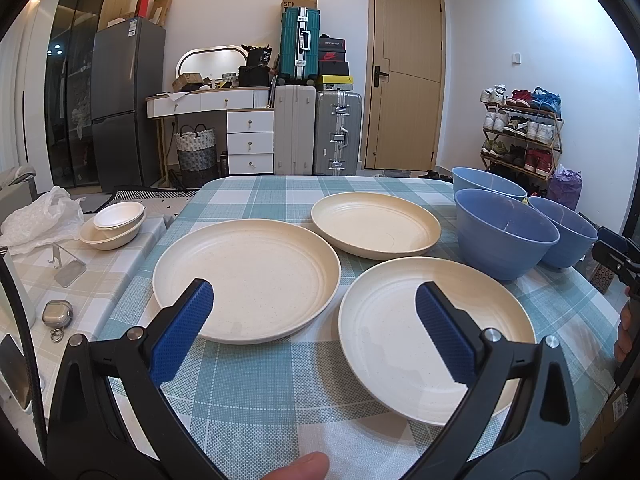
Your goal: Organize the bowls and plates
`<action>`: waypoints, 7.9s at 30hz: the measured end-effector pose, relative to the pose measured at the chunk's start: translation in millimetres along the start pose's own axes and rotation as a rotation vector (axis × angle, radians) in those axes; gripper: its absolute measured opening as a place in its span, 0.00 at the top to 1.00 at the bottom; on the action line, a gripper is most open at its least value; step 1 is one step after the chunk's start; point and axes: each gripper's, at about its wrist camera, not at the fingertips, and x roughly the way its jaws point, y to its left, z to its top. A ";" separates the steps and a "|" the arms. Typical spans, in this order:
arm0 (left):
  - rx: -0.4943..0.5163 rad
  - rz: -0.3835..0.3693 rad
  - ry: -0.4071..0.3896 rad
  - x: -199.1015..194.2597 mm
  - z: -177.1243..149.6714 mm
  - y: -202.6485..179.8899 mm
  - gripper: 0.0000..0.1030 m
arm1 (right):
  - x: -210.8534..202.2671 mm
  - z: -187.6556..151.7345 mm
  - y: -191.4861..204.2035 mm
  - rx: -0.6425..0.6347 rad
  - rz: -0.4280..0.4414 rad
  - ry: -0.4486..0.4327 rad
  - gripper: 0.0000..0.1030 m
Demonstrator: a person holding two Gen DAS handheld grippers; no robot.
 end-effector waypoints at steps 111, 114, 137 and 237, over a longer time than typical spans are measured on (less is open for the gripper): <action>-0.174 0.165 0.140 -15.9 76.5 80.0 0.02 | 72.4 135.4 111.3 -0.015 0.379 0.205 0.00; -0.182 0.174 0.153 -10.3 79.0 87.5 0.02 | 82.2 142.5 127.1 -0.054 0.369 0.209 0.00; -0.243 0.145 0.274 64.7 67.1 135.4 0.07 | 183.6 120.7 169.2 -0.037 0.410 0.396 0.00; -0.132 0.077 0.399 79.5 58.4 99.1 0.80 | 201.8 71.2 189.9 -0.078 0.320 0.535 0.79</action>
